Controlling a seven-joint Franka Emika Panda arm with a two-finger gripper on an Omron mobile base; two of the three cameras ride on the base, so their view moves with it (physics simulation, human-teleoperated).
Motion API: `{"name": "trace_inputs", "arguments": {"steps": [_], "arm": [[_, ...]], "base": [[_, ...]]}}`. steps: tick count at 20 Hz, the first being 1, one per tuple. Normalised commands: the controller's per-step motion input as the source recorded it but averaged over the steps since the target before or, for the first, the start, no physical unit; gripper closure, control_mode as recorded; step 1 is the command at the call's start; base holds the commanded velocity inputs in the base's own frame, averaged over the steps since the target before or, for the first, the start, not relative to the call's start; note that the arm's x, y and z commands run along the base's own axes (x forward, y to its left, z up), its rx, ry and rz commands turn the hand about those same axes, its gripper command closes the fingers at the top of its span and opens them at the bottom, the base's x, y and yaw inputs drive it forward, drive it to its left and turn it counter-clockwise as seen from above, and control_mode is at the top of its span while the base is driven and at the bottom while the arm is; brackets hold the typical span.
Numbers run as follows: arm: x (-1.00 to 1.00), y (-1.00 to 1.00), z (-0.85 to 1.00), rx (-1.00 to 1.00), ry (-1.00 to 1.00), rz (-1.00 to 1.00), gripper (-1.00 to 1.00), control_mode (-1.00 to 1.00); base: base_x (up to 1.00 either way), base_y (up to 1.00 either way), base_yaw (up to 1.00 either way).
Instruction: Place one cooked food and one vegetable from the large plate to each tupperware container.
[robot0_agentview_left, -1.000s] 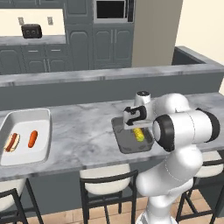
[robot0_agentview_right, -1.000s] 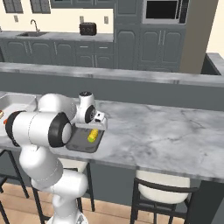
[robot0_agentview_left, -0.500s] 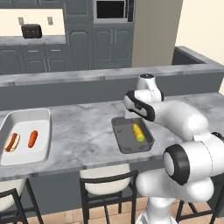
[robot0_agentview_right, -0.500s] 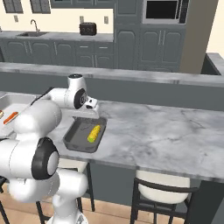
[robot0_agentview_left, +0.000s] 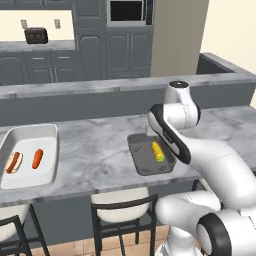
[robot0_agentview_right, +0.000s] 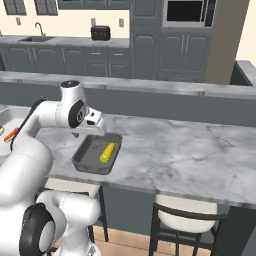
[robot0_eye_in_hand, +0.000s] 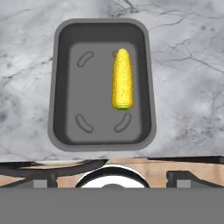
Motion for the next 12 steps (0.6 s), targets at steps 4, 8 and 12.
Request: {"name": "trace_inputs", "arguments": {"steps": [4,8,12], "arm": [[0.0,0.0,0.0,0.0,0.0,0.0,-1.0,-1.0],[-0.01,0.18,0.0,0.0,0.0,0.0,-1.0,1.0],[0.0,0.0,0.0,0.0,0.0,0.0,-1.0,1.0]], "base": [[0.0,0.0,0.0],[-0.11,0.46,0.0],[-0.04,1.0,-0.04]]}}
